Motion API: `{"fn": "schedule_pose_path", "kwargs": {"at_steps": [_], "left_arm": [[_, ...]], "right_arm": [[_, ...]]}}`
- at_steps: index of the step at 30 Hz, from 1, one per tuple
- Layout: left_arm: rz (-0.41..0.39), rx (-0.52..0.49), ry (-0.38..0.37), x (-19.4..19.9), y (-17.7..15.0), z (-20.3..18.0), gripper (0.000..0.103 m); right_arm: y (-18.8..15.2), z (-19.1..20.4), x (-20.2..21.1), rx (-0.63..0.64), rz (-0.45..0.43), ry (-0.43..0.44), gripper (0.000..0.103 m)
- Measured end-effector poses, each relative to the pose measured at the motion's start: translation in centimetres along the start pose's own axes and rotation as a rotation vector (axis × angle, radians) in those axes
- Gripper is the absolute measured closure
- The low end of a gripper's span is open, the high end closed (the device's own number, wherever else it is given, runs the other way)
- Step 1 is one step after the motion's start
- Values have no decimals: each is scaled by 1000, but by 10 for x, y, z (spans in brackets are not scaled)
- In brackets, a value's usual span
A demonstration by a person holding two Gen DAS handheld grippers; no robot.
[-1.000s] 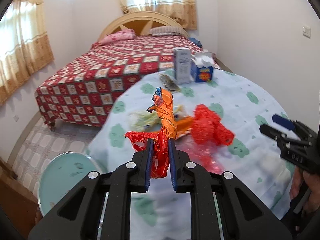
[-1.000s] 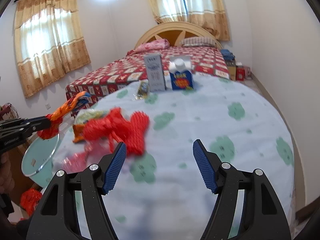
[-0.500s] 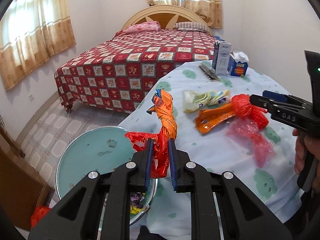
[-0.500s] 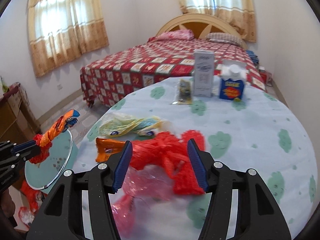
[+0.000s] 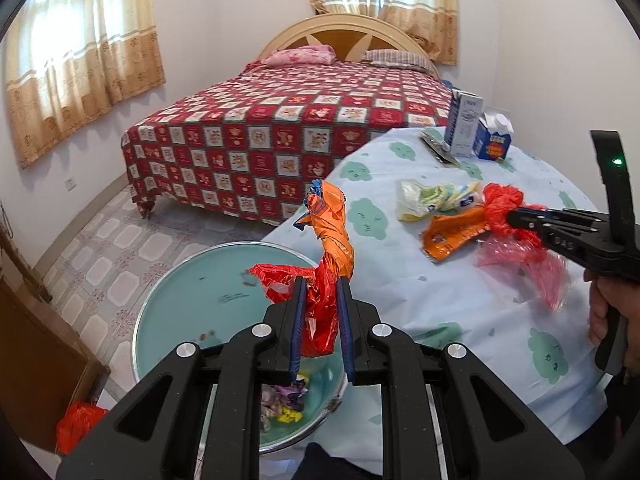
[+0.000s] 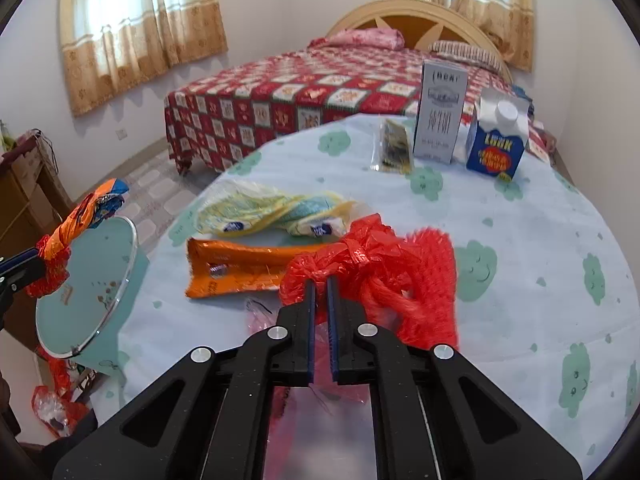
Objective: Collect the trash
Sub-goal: 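Carry the orange wrapper and red bag over the bucket with both grippers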
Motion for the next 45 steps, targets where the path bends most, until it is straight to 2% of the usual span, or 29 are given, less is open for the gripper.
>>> {"fn": "schedule_pose_path", "kwargs": {"at_steps": [5, 12, 14, 18, 28, 45], "left_arm": [[-10, 23, 27, 9, -1, 21, 87], [-35, 45, 90, 21, 0, 46, 87], [-53, 40, 125, 26, 2, 54, 87], [-67, 40, 147, 33, 0, 63, 87], [-62, 74, 199, 38, -8, 96, 87], [-62, 106, 219, 44, -12, 115, 87]], "right_arm": [[17, 9, 25, 21, -79, 3, 98], [37, 50, 46, 99, -153, 59, 98], [38, 66, 44, 135, -155, 74, 98], [36, 90, 38, 168, -140, 103, 98], [31, 143, 25, 244, -122, 160, 98], [30, 201, 11, 327, -106, 228, 98]]}}
Point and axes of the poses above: each gripper's, at about its wrist camera, not at the fingertips, and x roughly against the way its jaws point, z to its left, y to its top, the point moved 9 cm from there along -x, roughly the way its jaws point
